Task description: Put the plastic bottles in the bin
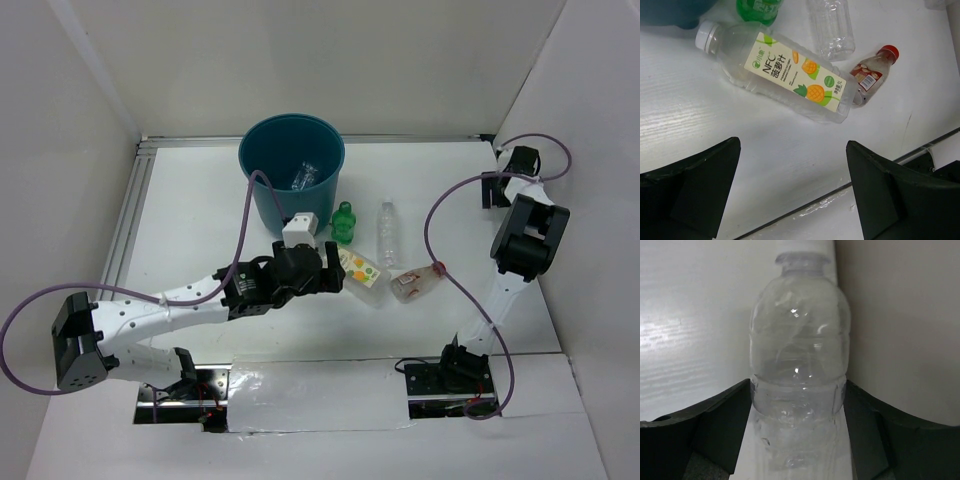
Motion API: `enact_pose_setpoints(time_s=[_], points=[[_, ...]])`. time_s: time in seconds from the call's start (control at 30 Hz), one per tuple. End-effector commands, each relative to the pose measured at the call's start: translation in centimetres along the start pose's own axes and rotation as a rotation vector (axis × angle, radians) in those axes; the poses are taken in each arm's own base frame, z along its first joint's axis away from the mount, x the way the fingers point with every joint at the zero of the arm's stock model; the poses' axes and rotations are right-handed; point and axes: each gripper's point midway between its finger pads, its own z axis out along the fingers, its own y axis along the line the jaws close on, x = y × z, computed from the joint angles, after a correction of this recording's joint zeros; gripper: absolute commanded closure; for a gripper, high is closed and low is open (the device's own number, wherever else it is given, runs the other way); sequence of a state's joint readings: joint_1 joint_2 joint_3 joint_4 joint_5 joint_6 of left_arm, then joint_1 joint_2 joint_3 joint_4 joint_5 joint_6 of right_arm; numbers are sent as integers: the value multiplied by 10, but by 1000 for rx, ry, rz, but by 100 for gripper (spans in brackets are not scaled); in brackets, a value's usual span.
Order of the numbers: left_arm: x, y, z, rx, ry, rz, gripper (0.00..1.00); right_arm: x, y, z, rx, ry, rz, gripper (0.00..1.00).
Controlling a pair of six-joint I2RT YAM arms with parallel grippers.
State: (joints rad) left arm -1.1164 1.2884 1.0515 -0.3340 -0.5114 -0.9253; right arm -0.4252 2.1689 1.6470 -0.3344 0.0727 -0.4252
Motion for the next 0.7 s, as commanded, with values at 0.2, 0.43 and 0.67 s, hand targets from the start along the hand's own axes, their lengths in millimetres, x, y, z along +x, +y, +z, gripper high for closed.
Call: enact_pose_setpoints(time_s=[0.2, 0.43, 0.67], points=[[9, -8, -3, 27, 23, -96, 0, 32, 39, -8, -211, 66, -50, 41], [15, -6, -1, 13, 33, -185, 0, -51, 71, -117, -548, -202, -101, 63], [34, -5, 0, -2, 95, -248, 0, -182, 112, -304, -738, -731, -290, 65]])
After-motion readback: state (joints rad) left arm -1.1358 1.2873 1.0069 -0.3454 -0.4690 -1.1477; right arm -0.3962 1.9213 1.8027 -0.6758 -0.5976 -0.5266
